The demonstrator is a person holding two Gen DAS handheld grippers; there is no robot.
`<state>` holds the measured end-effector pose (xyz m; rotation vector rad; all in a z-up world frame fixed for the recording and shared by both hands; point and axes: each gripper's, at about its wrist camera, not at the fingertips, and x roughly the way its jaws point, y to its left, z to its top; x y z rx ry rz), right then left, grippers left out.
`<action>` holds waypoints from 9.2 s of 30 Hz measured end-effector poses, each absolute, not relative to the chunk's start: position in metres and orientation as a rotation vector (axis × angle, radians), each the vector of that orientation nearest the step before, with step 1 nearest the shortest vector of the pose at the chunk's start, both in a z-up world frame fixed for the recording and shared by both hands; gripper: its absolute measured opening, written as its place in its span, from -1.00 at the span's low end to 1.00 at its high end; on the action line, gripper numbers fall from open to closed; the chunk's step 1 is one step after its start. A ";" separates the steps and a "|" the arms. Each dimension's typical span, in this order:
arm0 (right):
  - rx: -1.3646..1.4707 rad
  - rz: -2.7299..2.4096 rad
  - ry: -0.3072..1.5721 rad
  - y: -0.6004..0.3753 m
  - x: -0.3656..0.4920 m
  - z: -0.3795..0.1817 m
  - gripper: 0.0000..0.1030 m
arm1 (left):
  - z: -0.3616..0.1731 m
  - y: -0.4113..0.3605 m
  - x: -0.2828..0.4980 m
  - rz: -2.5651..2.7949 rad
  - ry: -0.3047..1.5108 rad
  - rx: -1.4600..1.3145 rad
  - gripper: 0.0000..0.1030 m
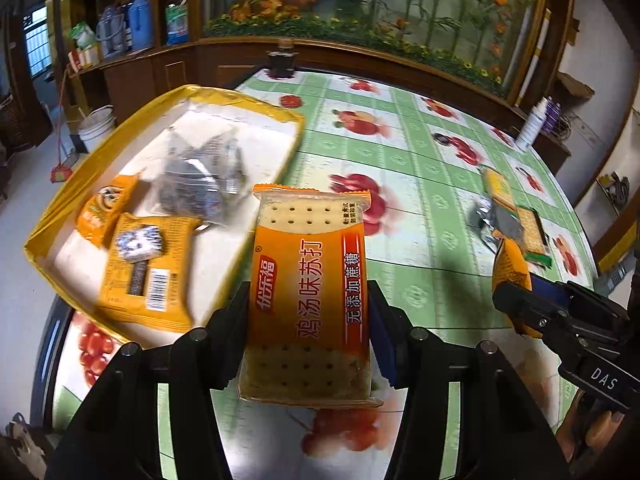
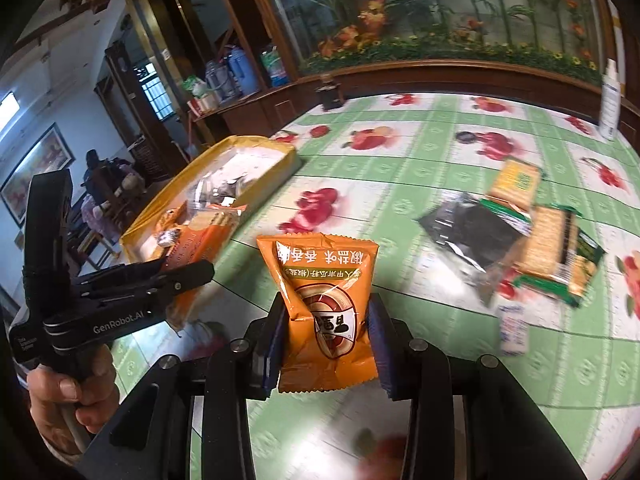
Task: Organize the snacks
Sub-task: 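Carry the cracker pack and chip bag over the yellow tray, then open the left tool to drop the cracker pack while the right tool drops the chip bag, then move both tools back over the remaining snacks on the table, then grasp the silver foil bag with the left tool while the right tool grasps the white peanut bar, then carry the foil bag and peanut bar into the tray and open both tools, then move both tools back toward the cracker packs on the table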
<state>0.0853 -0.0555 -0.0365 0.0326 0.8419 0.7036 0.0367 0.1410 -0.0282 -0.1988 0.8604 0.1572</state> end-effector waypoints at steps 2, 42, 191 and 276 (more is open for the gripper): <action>0.040 0.747 0.842 -0.036 0.089 -0.036 -0.25 | -0.028 0.155 0.036 0.190 0.858 -0.212 0.02; 0.105 0.886 0.822 0.118 0.191 -0.031 0.18 | -0.012 0.238 0.042 0.470 0.760 -0.246 0.41; 0.012 0.827 0.786 0.029 0.131 -0.019 -0.63 | 0.013 0.211 0.042 0.081 0.703 -0.389 -1.00; 0.142 0.194 0.798 -0.274 0.158 -0.060 0.21 | -0.047 -0.104 0.183 -0.207 0.999 -0.029 0.37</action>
